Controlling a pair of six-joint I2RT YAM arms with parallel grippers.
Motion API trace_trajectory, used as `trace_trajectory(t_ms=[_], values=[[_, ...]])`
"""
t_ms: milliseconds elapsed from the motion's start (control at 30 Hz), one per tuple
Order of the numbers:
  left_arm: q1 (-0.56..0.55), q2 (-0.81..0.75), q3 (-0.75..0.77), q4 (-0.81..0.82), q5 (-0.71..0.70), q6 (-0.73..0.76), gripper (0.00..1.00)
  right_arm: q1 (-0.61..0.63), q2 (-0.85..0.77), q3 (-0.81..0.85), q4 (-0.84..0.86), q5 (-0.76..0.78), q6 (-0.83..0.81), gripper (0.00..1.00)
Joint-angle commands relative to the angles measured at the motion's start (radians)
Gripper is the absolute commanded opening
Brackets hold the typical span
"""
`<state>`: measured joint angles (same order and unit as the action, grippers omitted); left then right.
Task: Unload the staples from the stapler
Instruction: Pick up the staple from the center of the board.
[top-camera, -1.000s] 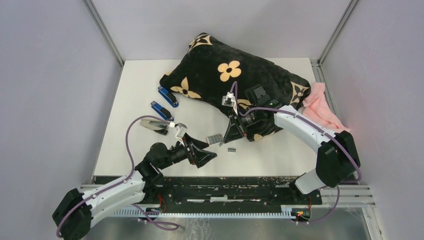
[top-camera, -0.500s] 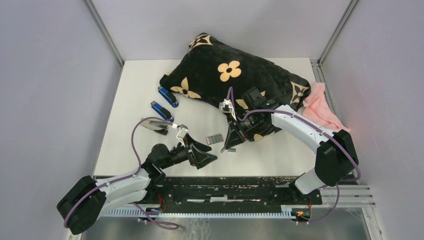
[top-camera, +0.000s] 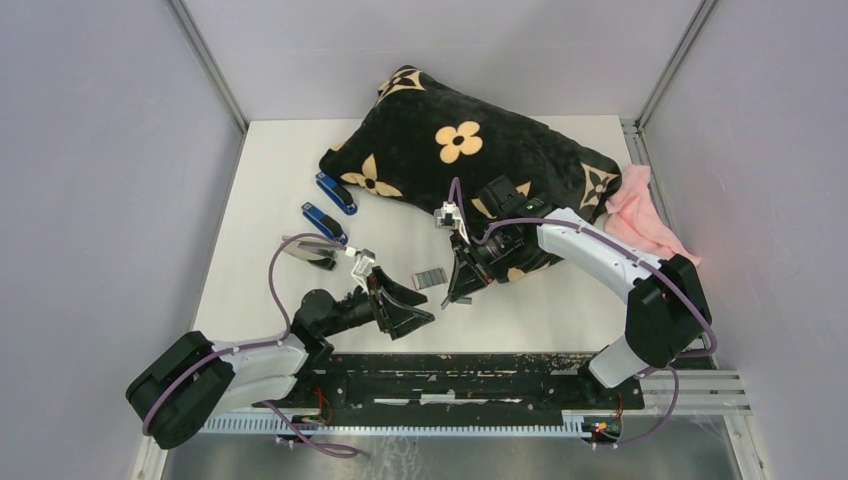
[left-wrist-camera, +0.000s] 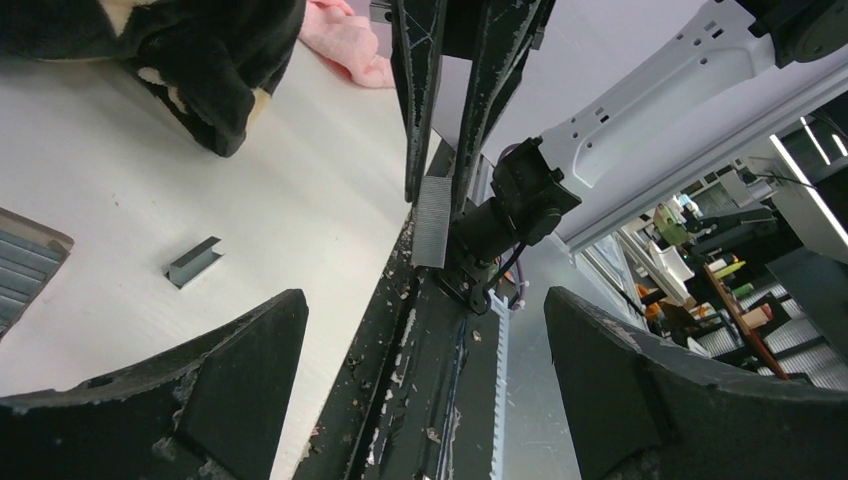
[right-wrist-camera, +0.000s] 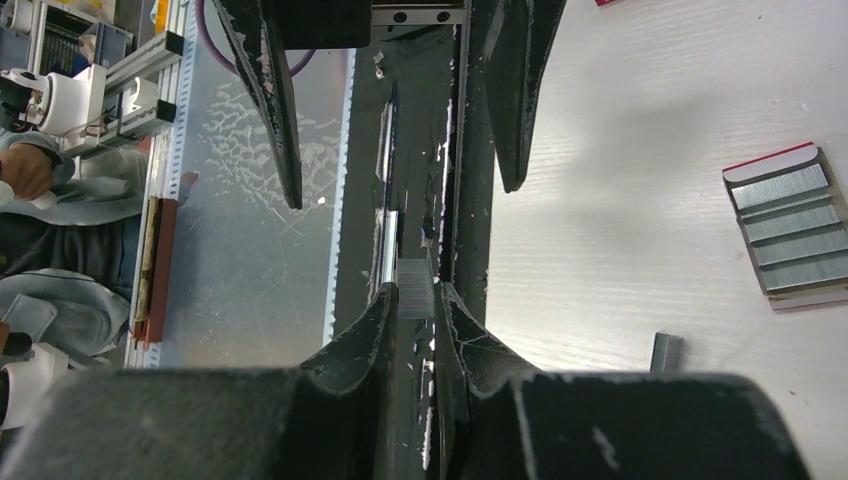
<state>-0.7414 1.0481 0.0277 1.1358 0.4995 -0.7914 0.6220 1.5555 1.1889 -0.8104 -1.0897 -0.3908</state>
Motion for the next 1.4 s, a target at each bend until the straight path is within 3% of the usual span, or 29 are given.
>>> trace_trajectory(t_ms=[0, 467, 1133, 1367], values=[[0.004, -0.017, -0.008, 0.085, 0.013, -0.016, 0.95, 0.006, 0.003, 0.044, -0.006, -0.007, -0.026, 0.20], [0.004, 0.020, -0.003, 0.129, 0.018, -0.028, 0.89, 0.016, 0.007, 0.046, -0.015, -0.019, -0.026, 0.19], [-0.009, 0.406, 0.076, 0.518, 0.121, -0.162, 0.65, 0.035, 0.028, 0.048, -0.013, -0.017, -0.029, 0.20], [-0.028, 0.475, 0.100, 0.575, 0.133, -0.187, 0.55, 0.037, 0.031, 0.048, -0.011, -0.018, -0.026, 0.20]])
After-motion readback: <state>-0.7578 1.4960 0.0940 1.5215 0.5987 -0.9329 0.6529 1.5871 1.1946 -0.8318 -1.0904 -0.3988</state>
